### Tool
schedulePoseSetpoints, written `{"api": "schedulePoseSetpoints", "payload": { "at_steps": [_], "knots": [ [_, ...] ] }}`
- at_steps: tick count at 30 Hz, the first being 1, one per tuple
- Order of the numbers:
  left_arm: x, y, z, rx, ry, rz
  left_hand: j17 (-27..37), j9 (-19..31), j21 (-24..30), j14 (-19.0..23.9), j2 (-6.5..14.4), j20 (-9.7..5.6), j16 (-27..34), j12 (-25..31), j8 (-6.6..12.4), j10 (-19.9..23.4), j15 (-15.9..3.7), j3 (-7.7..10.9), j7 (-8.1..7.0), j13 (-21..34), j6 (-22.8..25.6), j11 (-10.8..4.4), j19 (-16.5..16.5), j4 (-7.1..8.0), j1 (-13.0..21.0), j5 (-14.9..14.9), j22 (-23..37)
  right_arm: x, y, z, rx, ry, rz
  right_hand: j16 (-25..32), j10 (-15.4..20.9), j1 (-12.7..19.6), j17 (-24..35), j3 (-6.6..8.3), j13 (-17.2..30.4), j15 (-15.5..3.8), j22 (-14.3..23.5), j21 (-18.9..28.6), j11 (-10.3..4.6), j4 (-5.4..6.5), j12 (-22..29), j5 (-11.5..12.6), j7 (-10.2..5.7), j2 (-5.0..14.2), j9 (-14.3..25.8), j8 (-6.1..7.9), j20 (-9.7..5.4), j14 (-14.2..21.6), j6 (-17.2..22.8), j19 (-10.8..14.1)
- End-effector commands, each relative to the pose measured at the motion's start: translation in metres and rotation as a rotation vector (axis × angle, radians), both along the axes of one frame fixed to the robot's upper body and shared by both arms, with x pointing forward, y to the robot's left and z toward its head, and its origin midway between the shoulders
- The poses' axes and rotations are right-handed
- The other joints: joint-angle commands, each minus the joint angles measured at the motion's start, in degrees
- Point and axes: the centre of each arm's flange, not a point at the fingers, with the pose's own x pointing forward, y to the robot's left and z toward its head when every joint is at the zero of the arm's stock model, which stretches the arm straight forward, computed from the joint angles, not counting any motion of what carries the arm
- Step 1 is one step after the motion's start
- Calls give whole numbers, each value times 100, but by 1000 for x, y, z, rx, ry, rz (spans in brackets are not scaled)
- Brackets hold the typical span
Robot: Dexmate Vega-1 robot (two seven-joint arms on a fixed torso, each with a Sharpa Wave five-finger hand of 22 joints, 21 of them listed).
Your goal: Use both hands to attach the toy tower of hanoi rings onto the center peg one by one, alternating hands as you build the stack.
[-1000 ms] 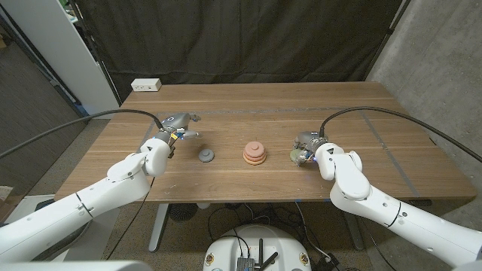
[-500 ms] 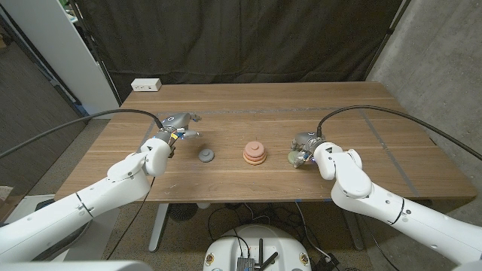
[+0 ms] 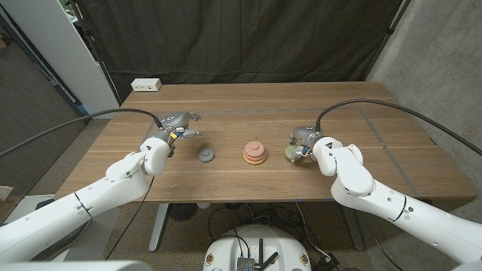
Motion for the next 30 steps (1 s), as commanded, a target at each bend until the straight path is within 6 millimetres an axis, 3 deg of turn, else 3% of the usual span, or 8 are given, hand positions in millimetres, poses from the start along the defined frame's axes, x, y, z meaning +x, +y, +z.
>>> {"api": "schedulePoseSetpoints", "payload": {
  "at_steps": [1, 22, 30],
  "knots": [
    [-1, 3, 1, 1, 0, 5, -10, 31, 65, -38, 19, -601, 27, 11, 7, 59, -209, 39, -31, 34, 37, -4, -22, 1, 35, -7, 17, -11, 4, 14, -5, -27, 23, 28, 284, 309, 21, 167, 112, -9, 14, 37, -224, 122, 46, 30, -71, 534, 28, 21, -10, 51, 204, 67],
    [-1, 2, 1, 11, 1, -9, -3, 31, 73, -1, -21, -605, 69, 12, 21, 129, -208, 19, -47, 38, 125, -16, -13, 12, -28, -12, 9, -26, 15, 42, -54, -80, 108, 47, 300, 306, 15, 196, 120, -8, 19, 38, -216, 126, 12, 42, -81, 541, 29, -5, -10, 51, 215, 73],
    [-1, -2, 5, 31, 2, -6, 25, 31, 60, 15, 7, -608, 98, 1, 11, 122, -208, 47, -42, 45, 120, -22, -14, 6, -11, -7, 3, -34, 28, 59, -82, -113, 177, 29, 348, 304, -20, 209, 127, -10, 24, 44, -224, 123, 9, 47, -82, 535, 29, -10, -10, 22, 255, 81]
  ]
}}
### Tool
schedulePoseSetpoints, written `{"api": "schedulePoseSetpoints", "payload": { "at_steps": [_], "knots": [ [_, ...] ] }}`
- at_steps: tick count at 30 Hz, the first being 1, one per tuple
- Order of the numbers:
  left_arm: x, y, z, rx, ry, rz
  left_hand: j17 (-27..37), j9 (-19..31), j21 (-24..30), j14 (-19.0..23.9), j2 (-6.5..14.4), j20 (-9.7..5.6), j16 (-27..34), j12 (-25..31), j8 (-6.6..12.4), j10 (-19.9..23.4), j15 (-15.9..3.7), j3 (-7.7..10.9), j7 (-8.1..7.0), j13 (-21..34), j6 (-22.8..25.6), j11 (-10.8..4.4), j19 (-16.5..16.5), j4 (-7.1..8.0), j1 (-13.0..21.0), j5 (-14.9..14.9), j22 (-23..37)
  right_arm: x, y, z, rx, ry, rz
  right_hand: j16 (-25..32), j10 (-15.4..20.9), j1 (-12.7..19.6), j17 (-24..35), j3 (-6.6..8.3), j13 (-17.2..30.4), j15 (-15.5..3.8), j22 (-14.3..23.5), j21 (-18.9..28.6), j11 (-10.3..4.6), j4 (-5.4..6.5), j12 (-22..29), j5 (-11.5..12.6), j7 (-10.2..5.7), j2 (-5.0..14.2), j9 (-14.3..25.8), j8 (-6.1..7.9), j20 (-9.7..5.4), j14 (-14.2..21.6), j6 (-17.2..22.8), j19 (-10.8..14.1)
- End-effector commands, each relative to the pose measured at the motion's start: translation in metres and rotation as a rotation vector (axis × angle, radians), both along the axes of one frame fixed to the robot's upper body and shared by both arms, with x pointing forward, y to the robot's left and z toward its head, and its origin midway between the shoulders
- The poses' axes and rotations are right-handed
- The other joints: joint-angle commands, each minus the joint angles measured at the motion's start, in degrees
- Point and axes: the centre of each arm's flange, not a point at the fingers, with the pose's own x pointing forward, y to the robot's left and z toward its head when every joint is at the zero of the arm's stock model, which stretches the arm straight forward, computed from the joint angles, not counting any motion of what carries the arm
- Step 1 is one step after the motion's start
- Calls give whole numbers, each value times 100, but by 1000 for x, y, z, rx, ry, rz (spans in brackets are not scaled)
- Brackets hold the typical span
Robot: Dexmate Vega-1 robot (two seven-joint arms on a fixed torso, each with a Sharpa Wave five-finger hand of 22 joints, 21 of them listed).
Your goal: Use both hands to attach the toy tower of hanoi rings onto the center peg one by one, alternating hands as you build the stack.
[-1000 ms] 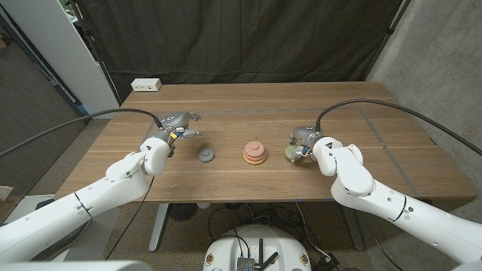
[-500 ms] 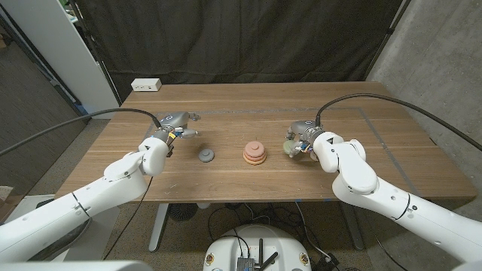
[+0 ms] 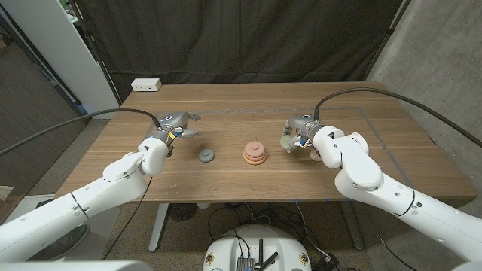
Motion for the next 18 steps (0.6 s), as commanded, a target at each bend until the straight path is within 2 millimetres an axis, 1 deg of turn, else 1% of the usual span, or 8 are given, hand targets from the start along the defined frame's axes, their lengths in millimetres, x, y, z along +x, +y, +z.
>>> {"api": "schedulePoseSetpoints", "payload": {
  "at_steps": [1, 12, 18],
  "knots": [
    [2, -5, 4, 29, 4, -2, 9, 31, 18, 36, 6, -610, 44, -1, 11, 21, -229, 47, -10, 19, 27, 11, -15, 5, -11, -8, 18, -12, 17, 23, -41, -45, 96, 35, 339, 304, -8, 200, 126, -11, 12, 44, -236, 132, -3, 25, -104, 535, 29, 19, 11, 27, 239, 60],
    [2, -5, 4, 25, 8, 5, -16, 32, 22, 13, -2, -603, 23, -8, 15, 25, -230, 45, -13, 21, 48, -5, -13, 10, -31, -11, 20, -18, 39, 30, -82, -52, 168, 55, 304, 299, -1, 214, 111, -9, 12, 46, -251, 134, -43, 31, -155, 535, 29, -3, 11, 40, 233, 65],
    [2, -7, 2, 25, 10, 1, -22, 32, 21, 15, -18, -598, 23, -10, 14, 32, -231, 33, -24, 19, 54, -15, -15, 19, -60, -15, 18, -16, 48, 34, -109, -44, 191, 34, 303, 295, -32, 218, 98, -11, 2, 36, -267, 134, -56, 37, -166, 531, 30, -26, 12, 24, 210, 54]
  ]
}}
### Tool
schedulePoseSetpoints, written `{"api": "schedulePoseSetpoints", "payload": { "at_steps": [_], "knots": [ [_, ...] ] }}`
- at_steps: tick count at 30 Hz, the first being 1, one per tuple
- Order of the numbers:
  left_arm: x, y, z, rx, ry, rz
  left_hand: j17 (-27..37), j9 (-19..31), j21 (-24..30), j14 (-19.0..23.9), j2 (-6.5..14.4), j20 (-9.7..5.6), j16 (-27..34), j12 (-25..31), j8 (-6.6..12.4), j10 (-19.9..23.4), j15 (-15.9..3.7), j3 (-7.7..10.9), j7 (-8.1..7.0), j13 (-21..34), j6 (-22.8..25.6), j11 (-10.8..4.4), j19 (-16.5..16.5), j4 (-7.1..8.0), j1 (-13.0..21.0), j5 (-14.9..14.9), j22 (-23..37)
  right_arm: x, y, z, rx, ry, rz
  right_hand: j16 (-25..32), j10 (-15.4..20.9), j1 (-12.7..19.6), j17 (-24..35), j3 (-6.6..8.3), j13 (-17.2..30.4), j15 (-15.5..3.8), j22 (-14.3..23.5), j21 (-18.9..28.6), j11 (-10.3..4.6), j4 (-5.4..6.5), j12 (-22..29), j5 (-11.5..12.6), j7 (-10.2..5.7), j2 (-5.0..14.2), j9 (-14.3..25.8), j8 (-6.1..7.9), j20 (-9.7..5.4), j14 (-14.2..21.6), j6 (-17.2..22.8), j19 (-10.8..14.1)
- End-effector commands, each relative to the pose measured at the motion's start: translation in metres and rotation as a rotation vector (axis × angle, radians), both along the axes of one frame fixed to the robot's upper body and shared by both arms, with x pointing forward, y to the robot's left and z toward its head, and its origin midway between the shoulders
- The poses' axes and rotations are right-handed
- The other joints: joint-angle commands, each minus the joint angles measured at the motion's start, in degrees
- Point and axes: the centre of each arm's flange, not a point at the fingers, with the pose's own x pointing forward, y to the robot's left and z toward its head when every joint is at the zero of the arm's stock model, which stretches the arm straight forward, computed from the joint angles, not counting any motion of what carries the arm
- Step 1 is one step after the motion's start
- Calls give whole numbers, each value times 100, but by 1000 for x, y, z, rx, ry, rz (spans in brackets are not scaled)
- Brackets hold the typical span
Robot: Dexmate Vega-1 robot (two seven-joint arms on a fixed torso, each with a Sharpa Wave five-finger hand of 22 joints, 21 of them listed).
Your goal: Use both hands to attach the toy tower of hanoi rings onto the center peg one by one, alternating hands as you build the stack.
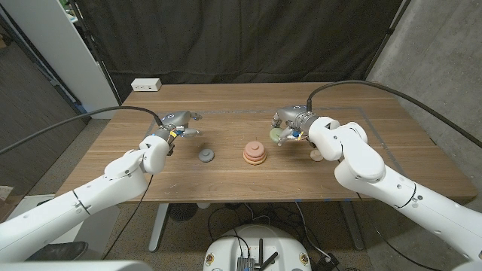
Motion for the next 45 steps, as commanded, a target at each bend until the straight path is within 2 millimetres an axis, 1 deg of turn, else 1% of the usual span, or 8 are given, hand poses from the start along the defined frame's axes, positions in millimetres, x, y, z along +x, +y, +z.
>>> {"api": "schedulePoseSetpoints", "payload": {
  "at_steps": [1, 6, 15, 21, 26, 28, 40, 45],
  "knots": [
    [1, -3, -1, 6, 4, -5, -14, 32, 28, 15, -29, -599, -2, -2, 28, 61, -231, 10, -57, 16, 94, -28, -3, 2, -67, -17, 20, -2, 22, 10, -57, 0, 64, 7, 276, 295, -11, 196, 96, -11, 9, 43, -295, 157, 0, 40, -184, 531, 29, 19, 12, 38, 196, 62],
    [2, -6, -3, 9, 3, -13, -27, 29, 42, 37, -78, -596, 4, -3, 40, 81, -232, -18, -90, 8, 142, -67, 31, 3, -104, -23, 19, -1, 28, 11, -78, 1, 77, 9, 233, 286, -13, 205, 83, -9, 6, 41, -266, 166, -22, 54, -186, 548, 31, -14, 12, 40, 147, 62],
    [1, -9, -1, 10, -3, -12, -93, 22, 26, 99, -158, -596, -8, -9, 50, 136, -233, -49, -118, -18, 235, -71, 79, 1, -159, -15, -2, -1, 37, 14, -98, -5, 98, 17, 209, 278, -9, 218, 65, -9, -3, 29, -221, 169, -31, 82, -180, 568, 33, -51, 12, 50, 114, 50],
    [-1, -10, -2, 12, -3, -12, -122, 19, 17, 133, -222, -593, -12, -16, 55, 152, -234, -75, -126, -31, 286, -76, 100, -1, -196, -6, -9, 3, 44, 14, -117, 5, 110, 12, 160, 282, -18, 229, 49, -10, -4, 25, -171, 165, -45, 106, -162, 581, 35, -83, 12, 44, 83, 45],
    [-2, -10, -3, 11, 2, -8, -130, 17, 14, 158, -254, -594, -6, -19, 58, 161, -235, -89, -132, -38, 314, -78, 115, -2, -217, 0, -11, 6, 49, 13, -140, 14, 115, -19, 126, 288, -51, 236, 37, -11, -3, 23, -168, 160, -49, 122, -141, 589, 37, -106, 12, 16, 69, 39],
    [-2, -11, -3, 12, 4, -10, -138, 16, 11, 168, -278, -594, -6, -27, 60, 151, -235, -97, -130, -42, 331, -88, 121, -6, -225, 4, -12, 8, 51, 13, -151, 17, 115, -16, 113, 293, -49, 240, 32, -11, 10, 35, -132, 157, -50, 128, -135, 594, 38, -120, 12, 20, 55, 49],
    [-1, -12, -3, 24, 12, -16, -180, 12, -28, 240, -385, -594, -3, -36, 63, 183, -235, -135, -105, -66, 409, -70, 154, -3, -294, 45, -24, 19, 62, 13, -182, 60, 118, -12, 72, 313, -46, 256, 13, -10, -2, 18, -93, 151, -47, 149, -86, 614, 41, -169, 13, 23, 13, 23],
    [0, -11, -2, 23, 11, -15, -234, 11, -49, 245, -420, -602, -35, -46, 60, 188, -235, -133, -88, -77, 451, -69, 183, -10, -296, 56, -25, 24, 67, 11, -198, 79, 118, -35, 67, 319, -70, 259, 4, -11, -2, 16, -121, 148, -38, 157, -71, 619, 42, -183, 13, -1, 24, 17]
  ]
}}
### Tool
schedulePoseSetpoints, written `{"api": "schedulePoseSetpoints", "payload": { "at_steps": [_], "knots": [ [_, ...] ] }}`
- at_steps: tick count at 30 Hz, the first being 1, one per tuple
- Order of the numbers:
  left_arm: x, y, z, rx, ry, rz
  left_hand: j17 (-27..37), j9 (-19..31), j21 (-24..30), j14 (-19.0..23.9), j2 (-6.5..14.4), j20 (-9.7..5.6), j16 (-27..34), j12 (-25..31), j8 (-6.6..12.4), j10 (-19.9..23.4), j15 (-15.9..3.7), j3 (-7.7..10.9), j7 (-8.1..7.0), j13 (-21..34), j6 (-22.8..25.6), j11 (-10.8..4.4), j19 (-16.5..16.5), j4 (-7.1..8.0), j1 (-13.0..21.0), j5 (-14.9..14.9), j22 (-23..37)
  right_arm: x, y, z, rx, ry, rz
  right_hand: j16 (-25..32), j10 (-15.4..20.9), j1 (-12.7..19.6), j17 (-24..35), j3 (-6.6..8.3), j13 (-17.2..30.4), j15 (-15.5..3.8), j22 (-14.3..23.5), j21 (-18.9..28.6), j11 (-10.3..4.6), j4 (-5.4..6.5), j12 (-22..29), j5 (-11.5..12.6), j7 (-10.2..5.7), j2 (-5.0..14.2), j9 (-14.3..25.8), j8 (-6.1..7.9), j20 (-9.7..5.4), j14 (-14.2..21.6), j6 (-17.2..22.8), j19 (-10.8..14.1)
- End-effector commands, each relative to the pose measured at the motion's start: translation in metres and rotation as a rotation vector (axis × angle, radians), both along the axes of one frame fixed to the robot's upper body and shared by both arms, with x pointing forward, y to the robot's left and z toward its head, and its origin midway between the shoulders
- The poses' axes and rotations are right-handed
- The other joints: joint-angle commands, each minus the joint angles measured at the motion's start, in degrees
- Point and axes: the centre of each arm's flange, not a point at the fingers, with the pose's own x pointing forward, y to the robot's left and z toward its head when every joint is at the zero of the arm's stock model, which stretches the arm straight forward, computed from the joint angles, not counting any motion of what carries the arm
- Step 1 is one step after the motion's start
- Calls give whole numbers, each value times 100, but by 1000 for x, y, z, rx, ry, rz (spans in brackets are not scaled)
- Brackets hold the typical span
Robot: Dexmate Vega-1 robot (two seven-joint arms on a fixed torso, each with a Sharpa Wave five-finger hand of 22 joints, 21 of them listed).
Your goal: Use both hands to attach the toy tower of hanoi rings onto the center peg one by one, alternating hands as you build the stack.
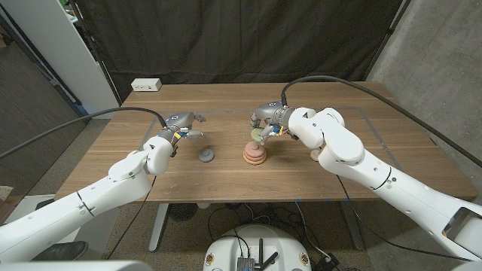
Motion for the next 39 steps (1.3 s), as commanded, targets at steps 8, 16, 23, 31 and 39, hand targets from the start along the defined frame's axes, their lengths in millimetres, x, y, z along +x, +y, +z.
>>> {"api": "schedulePoseSetpoints", "payload": {
  "at_steps": [8, 16, 23, 31, 39],
  "knots": [
    [0, 3, 3, -1, -2, 6, -22, 10, -60, 106, -137, -553, -18, 15, 26, 114, -143, -22, 48, 14, 131, 25, 61, -20, 34, 3, -4, 14, 18, -4, -59, 57, 2, -10, 75, 328, -7, 239, -9, -11, 10, 11, -102, 168, 35, 39, 2, 621, 27, -44, 13, -2, 79, 6],
    [0, 5, 4, 4, 3, 10, 40, 9, -176, 170, -307, -550, 29, 13, 15, 120, -142, 5, 91, 36, 179, 73, 51, -75, 137, -115, -27, 17, 25, -8, -84, 54, -5, -7, 75, 335, -4, 244, -19, -11, 17, 16, -80, 168, 42, 47, 21, 631, 28, -64, 13, 1, 83, 4],
    [1, 3, 3, 9, 5, 0, 107, 7, -307, 158, -360, -549, 29, 28, 34, 171, -142, 113, 154, 53, 275, 91, 99, -77, 214, -201, 41, 25, 25, -15, -87, 78, -20, -16, 74, 347, -12, 252, -29, -12, 16, 12, -75, 166, 50, 57, 40, 645, 31, -85, 13, -11, 98, -10],
    [2, 3, 2, 8, 11, 7, 193, 3, -473, 129, -439, -540, -2, 41, 23, 253, -141, 266, 156, 79, 320, 120, 182, -55, 218, -266, 138, 29, 23, -19, -88, 83, -30, -28, 92, 353, -24, 252, -40, -12, 13, 9, -64, 166, 64, 65, 56, 652, 34, -103, 13, -23, 131, -21],
    [0, 2, 2, 4, 6, 9, 246, 3, -569, 126, -484, -544, -24, 51, 12, 312, -141, 379, 164, 97, 331, 149, 225, -69, 260, -281, 180, 31, 26, -24, -123, 75, -36, -13, 133, 354, -8, 251, -49, -12, 12, 10, -67, 167, 80, 74, 57, 654, 38, -119, 13, -12, 172, -29]
  ]
}}
